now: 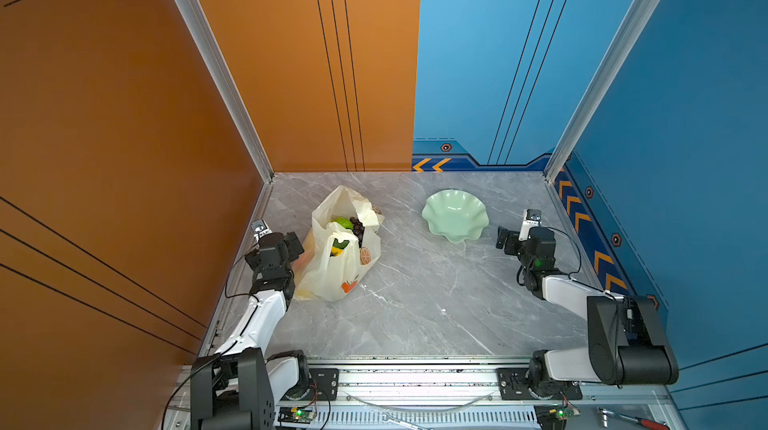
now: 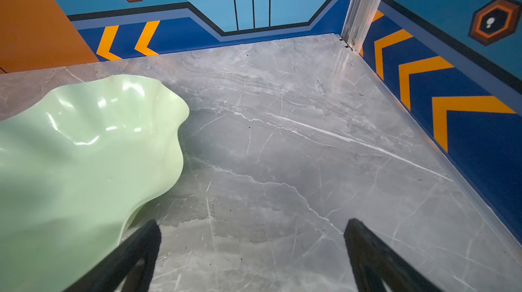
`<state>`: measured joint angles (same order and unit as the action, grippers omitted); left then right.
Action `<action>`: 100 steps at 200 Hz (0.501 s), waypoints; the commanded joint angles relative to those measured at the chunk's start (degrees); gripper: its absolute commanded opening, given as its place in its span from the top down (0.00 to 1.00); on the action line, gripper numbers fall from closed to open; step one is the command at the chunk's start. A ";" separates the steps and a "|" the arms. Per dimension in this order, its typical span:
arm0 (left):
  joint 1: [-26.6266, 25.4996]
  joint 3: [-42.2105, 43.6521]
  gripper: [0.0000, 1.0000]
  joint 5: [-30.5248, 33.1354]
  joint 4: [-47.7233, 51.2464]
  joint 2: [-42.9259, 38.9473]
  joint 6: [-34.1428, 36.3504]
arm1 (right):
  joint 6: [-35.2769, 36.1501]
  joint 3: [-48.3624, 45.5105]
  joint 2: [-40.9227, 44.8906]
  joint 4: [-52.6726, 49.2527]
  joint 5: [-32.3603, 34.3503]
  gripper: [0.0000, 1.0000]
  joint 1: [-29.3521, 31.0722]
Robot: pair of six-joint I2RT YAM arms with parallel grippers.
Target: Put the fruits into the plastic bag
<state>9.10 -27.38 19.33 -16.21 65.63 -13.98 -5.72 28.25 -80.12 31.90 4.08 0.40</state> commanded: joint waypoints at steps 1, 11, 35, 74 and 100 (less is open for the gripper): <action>-1.42 1.33 0.02 0.24 -5.79 2.93 -1.18 | 1.06 -0.92 -0.89 1.91 -0.04 0.00 0.47; -2.11 1.75 0.02 0.64 -7.75 4.47 -1.18 | 1.23 -0.84 -1.32 2.26 -0.23 0.00 0.47; -3.88 2.64 0.02 1.68 -12.01 7.62 -0.33 | 1.49 -0.61 -2.38 2.92 -0.45 0.00 0.47; -6.13 5.73 0.02 2.43 -19.50 10.60 1.28 | 2.06 -0.35 -3.29 3.81 -2.25 0.00 -0.07; -6.95 6.20 0.02 0.21 -22.94 11.69 3.34 | 1.87 -0.73 -3.69 4.69 -3.02 0.00 -0.41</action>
<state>2.90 -21.63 20.40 -33.45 76.36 -13.19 -4.62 28.10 -82.98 34.39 2.70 0.36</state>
